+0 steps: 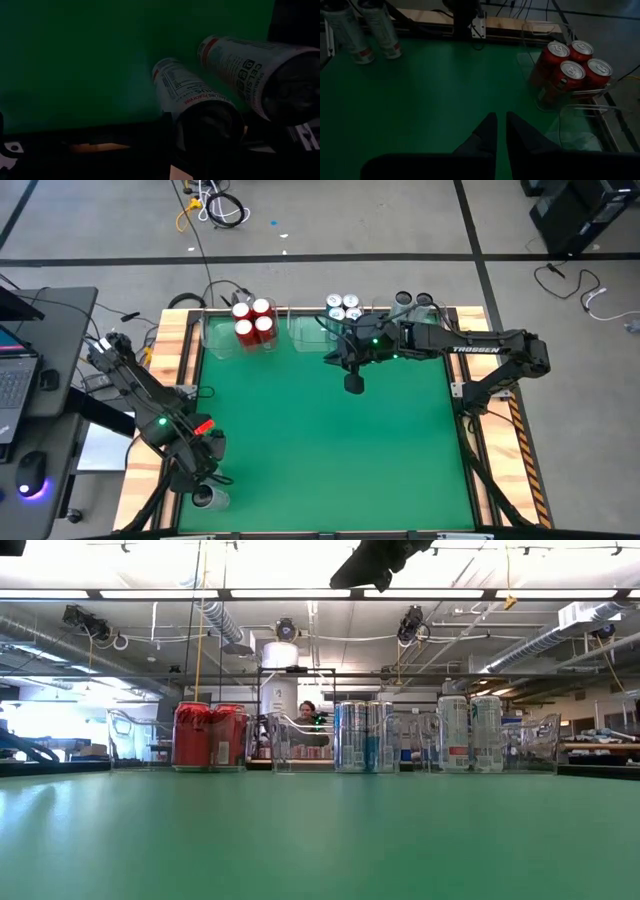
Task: Sort soda cans
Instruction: Put the white soda can into the transparent right bin
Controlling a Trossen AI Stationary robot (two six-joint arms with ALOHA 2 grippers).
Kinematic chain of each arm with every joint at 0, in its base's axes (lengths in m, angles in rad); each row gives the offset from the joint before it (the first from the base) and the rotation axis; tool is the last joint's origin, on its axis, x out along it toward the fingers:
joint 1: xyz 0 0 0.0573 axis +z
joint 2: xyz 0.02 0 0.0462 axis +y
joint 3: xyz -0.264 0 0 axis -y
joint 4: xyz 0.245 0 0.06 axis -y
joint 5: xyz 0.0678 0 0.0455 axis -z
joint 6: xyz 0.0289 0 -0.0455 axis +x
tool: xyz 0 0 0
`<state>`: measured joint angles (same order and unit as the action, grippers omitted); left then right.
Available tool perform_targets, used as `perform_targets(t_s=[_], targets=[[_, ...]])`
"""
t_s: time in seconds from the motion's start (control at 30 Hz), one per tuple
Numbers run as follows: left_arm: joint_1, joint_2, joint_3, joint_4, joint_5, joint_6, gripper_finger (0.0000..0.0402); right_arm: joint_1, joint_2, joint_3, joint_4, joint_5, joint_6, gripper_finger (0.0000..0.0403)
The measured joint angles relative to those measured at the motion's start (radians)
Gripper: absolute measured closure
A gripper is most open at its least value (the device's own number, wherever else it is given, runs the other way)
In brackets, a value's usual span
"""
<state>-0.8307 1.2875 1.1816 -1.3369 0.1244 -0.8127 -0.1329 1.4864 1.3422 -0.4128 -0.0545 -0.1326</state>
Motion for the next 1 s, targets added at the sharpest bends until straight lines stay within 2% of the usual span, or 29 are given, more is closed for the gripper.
perform_targets(t_s=[0.23,0.5,0.77,1.0], targets=[[0.0,0.001,0.0,-0.002,0.049,-0.003,0.0348,0.0,0.0,0.0,0.0,0.0,0.0,0.0374],[0.0,0.001,0.0,0.001,0.051,-0.035,0.0321,0.0,0.0,0.0,0.0,0.0,0.0,0.0373],[0.0,0.001,-0.001,-0.001,0.018,-0.026,0.0314,0.0,0.0,0.0,0.0,-0.001,0.0,0.0371],[-0.001,0.001,-0.001,-0.002,-0.024,0.043,0.032,0.0,0.0,0.0,0.0,-0.001,0.0,0.037]])
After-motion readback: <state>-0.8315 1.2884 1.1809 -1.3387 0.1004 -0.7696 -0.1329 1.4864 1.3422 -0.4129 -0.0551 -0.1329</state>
